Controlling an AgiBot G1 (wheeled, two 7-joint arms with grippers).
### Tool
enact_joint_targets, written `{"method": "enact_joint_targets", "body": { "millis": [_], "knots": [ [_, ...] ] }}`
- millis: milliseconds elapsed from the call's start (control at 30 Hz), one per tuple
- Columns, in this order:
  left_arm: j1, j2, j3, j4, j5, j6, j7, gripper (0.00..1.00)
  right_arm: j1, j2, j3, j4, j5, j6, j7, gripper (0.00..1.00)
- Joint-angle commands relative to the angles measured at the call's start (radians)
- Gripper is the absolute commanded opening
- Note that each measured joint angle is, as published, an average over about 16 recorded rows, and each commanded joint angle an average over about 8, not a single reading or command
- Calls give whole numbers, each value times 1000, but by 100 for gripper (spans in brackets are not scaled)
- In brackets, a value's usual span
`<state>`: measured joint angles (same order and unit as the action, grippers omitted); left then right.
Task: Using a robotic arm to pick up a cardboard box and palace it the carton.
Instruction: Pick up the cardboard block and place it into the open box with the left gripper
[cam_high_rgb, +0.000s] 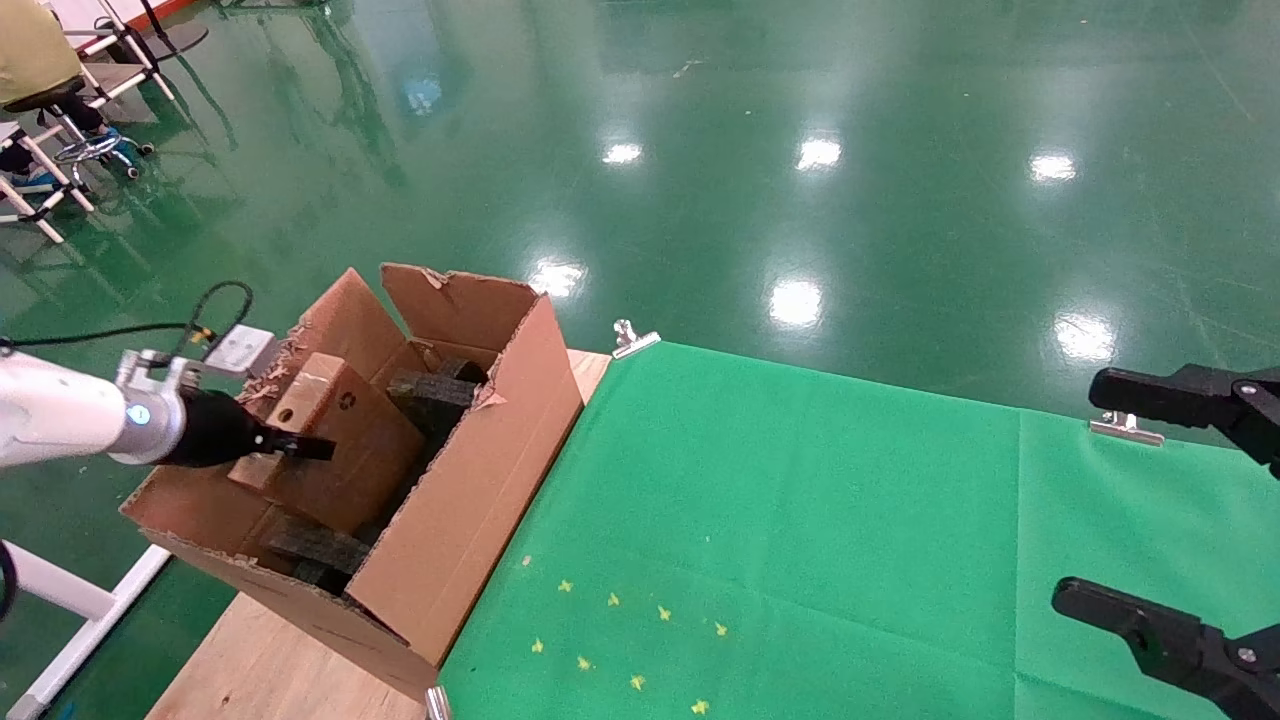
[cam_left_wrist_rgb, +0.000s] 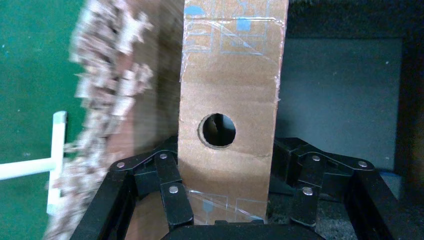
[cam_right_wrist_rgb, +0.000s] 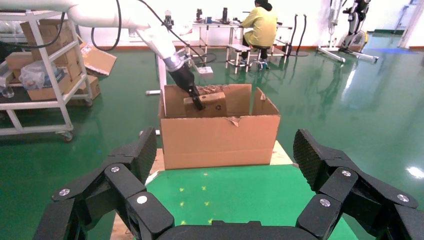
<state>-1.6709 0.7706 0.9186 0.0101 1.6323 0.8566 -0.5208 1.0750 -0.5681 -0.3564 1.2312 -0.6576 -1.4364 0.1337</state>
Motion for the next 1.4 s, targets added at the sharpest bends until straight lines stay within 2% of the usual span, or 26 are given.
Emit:
{"method": "enact_joint_targets", "body": {
  "millis": [33,667,700,733,967,1000,1400],
  "knots": [
    [15,11,-2,0,-3,-13,-3,0,0,0,0,0,0,0,0,100],
    [119,73,-24,0,-33,-92,-35,0,0,0,0,0,0,0,0,100],
    [123,74,-24,1,-34,-93,-37,2,0,0,0,0,0,0,0,100],
    [125,75,-24,1,-34,-94,-38,11,0,0,0,0,0,0,0,100],
    [140,82,-27,1,-38,-110,-43,96,0,0,0,0,0,0,0,100],
    [141,82,-27,1,-38,-111,-44,100,0,0,0,0,0,0,0,100],
    [134,78,-26,2,-36,-104,-44,100,0,0,0,0,0,0,0,100]
  ]
}}
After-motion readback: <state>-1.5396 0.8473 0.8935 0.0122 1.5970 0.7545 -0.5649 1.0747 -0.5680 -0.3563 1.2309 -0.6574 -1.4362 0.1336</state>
